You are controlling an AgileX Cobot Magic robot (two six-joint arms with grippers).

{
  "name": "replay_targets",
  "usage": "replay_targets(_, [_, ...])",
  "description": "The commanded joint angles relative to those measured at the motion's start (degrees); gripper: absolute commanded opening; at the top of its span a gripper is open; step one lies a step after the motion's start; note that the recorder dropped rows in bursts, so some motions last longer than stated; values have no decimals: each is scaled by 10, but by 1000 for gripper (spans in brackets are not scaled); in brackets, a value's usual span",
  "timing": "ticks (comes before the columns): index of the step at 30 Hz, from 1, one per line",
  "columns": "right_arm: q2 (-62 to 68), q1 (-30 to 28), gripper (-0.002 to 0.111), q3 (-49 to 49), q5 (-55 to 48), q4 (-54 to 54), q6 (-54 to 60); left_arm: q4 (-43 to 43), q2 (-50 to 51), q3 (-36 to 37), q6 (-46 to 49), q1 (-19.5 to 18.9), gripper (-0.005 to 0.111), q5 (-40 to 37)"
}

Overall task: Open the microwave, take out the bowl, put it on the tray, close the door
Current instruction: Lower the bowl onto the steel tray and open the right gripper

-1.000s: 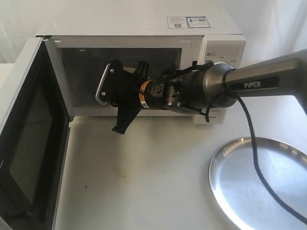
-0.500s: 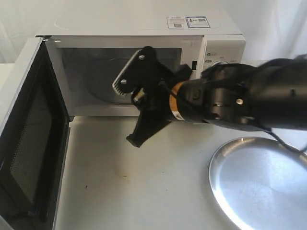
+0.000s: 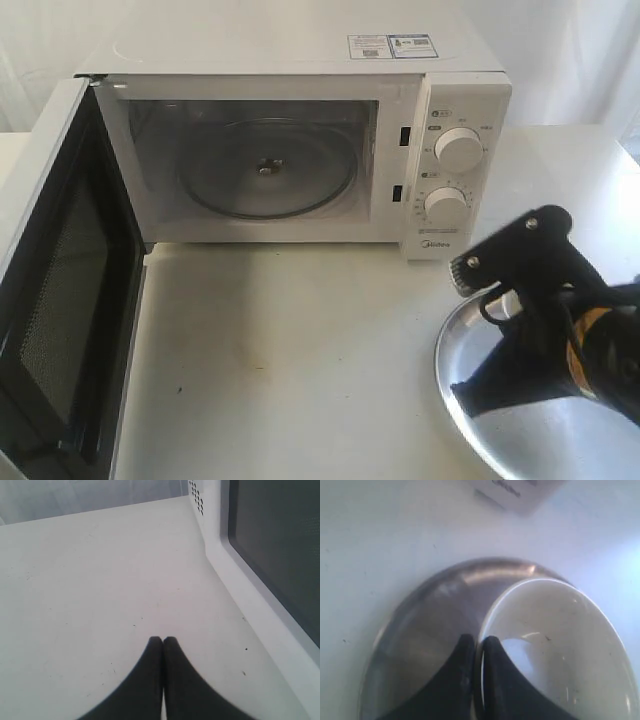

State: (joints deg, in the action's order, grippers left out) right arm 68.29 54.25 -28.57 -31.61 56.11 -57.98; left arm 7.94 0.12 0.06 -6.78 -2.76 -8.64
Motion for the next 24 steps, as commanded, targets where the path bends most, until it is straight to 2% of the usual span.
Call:
replay_targets(1, [-7,0,0,49,6,19,-55,-2,-1,-1,-4,0,0,1])
replay_targets(9, [-7,0,0,94,23,102,-172,-2,-1,-1,-4,0,0,1])
replay_targets(14, [-7,0,1,94,76,143,-203,-2,-1,-1,-4,0,0,1])
replay_targets(17, [-7,0,8,94,76,164,-233,-2,-1,-1,-4,0,0,1])
replay_targets(22, [-7,0,28,98,60,166,-236,-2,-1,-1,-4,0,0,1])
replay_targets(24, [-7,0,32,99,48,166,-246,-2,-1,-1,-4,0,0,1])
